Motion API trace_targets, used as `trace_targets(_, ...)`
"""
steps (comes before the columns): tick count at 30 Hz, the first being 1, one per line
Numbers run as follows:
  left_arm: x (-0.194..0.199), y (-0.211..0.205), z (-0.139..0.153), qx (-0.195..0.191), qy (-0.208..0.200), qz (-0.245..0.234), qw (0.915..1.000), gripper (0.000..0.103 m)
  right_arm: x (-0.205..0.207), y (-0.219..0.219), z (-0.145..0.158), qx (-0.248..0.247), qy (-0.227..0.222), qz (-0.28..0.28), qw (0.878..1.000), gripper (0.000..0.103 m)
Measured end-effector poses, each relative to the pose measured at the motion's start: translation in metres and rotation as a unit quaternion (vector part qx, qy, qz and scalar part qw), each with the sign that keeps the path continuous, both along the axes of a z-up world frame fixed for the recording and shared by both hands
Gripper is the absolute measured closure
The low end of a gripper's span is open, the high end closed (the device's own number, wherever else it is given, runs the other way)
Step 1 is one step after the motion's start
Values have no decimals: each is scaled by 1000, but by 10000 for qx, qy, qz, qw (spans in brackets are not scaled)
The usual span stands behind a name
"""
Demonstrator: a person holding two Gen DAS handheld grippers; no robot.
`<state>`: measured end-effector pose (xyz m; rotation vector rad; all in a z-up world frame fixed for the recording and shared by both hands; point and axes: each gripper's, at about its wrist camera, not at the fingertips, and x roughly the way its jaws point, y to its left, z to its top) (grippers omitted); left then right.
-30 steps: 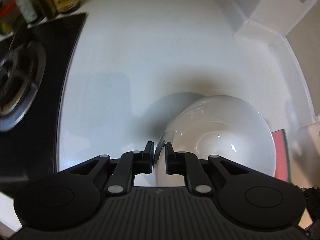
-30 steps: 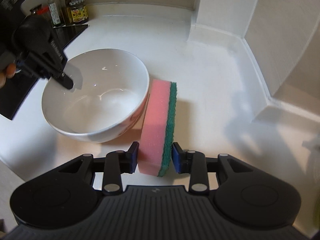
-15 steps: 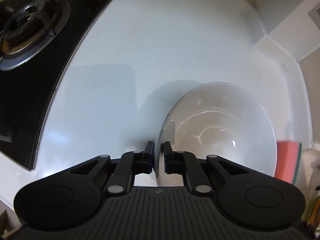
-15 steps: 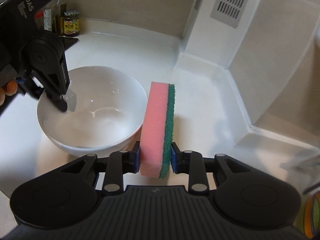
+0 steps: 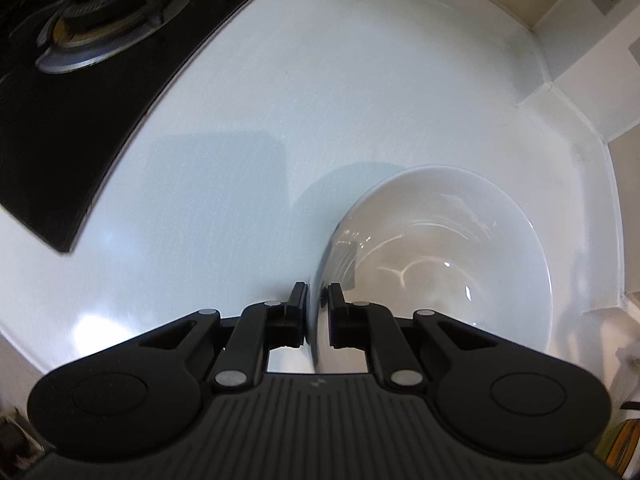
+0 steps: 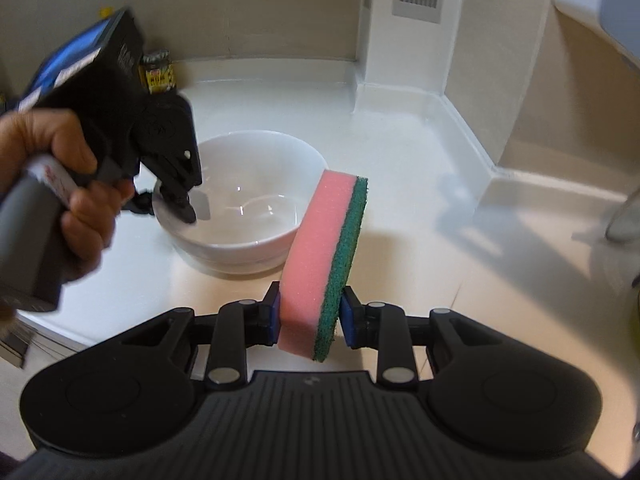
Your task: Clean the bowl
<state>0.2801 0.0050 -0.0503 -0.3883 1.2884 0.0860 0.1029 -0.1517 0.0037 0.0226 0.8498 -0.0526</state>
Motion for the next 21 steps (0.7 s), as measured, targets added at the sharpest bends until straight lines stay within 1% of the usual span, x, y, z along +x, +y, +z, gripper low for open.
trace_targets(1, -1, -3, -1, -52, 40, -17, 10000, 95, 1, -4, -2, 45, -8, -41, 10000, 78)
trace_targets(3, 2, -7, -1, -174, 145, -211, 9995, 90, 12, -12, -9, -48, -36, -79, 10000, 78)
trace_targets(5, 11, -7, -1, -197, 254, -379, 9988, 89, 25, -19, -15, -99, -130, -95, 9998, 78)
trace_targets(7, 22, -6, 0, -195, 382, -610, 9972, 90, 36, -28, -18, -163, -106, -67, 9998, 78)
trace_targets(10, 46, -4, 5, 37, 351, -1062, 9937, 91, 47, -38, -21, -117, -50, -47, 9999, 78)
trace_targets(14, 77, -3, 17, 173, 89, -1371, 9904, 89, 56, -41, -25, -174, -61, 88, 9998, 78)
trace_targets(15, 85, -4, 19, 140, 106, -1471, 9890, 89, 57, -41, -25, -169, -64, 97, 9998, 78)
trace_targets(18, 102, -6, 23, 42, 91, -1578, 9874, 87, 64, -42, -25, -99, -23, 168, 9998, 78)
trace_targets(21, 102, -10, 27, 163, -119, -1617, 9866, 86, 69, -43, -24, -128, 6, 194, 9997, 78)
